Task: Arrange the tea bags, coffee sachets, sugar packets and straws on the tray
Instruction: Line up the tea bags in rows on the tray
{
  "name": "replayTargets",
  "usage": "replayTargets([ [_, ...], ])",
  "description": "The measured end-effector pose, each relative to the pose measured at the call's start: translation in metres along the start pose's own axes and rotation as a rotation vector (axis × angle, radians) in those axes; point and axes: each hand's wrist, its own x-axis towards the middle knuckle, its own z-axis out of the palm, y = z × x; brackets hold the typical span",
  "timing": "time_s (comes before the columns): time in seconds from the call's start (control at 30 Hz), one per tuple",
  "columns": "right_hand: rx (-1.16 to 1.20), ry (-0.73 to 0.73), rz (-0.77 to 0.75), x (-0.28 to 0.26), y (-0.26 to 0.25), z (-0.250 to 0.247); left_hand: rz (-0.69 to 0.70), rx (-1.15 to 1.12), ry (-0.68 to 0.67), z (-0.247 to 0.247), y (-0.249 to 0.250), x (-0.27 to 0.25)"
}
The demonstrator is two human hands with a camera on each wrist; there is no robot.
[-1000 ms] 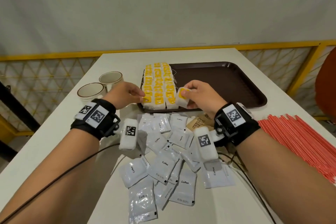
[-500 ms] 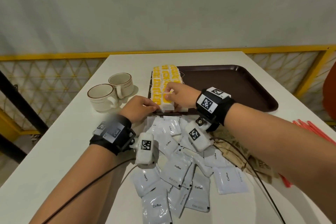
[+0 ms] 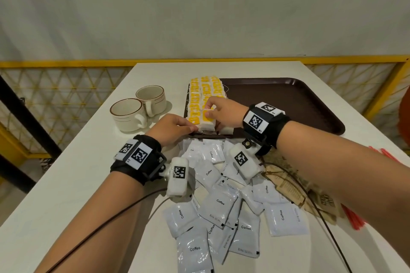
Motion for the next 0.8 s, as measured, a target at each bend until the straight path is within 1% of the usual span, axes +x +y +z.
replayTargets([
  [0.1, 0.213, 0.022, 0.003, -0.004, 0.001, -0.014, 0.015, -0.001, 0.007, -0.001, -0.002, 0.001],
  [0.17, 0.337, 0.065, 0.002, -0.008, 0.004, -0.031, 0.055, 0.057, -0.010, -0.004, 0.001, 0.003],
  [0.2, 0.355, 0.071, 0.009, -0.012, 0.007, -0.039, 0.079, 0.110, -0.031, -0.005, 0.004, 0.005],
  [0.23, 0.344, 0.065, 0.017, -0.015, 0.011, -0.045, 0.101, 0.173, -0.062, -0.007, 0.008, 0.007],
  [0.33, 0.175, 0.040, 0.043, -0.024, 0.013, -0.054, 0.184, 0.381, -0.175, -0.011, 0.028, 0.015],
  [0.43, 0.037, -0.029, 0.120, -0.028, 0.012, -0.050, 0.236, 0.603, -0.325, -0.010, 0.045, 0.024],
  [0.47, 0.005, -0.068, 0.112, -0.029, 0.014, -0.048, 0.246, 0.674, -0.382, -0.008, 0.050, 0.025],
  [0.53, -0.081, -0.140, 0.040, -0.029, 0.019, -0.043, 0.267, 0.769, -0.465, -0.004, 0.056, 0.028],
  [0.6, -0.171, -0.182, -0.012, -0.030, 0.022, -0.040, 0.284, 0.820, -0.495, 0.000, 0.059, 0.029],
  [0.67, -0.211, -0.201, -0.045, -0.028, 0.023, -0.035, 0.296, 0.844, -0.502, 0.004, 0.059, 0.029],
  [0.8, -0.271, -0.223, -0.081, -0.022, 0.028, -0.028, 0.293, 0.817, -0.506, 0.006, 0.057, 0.030],
])
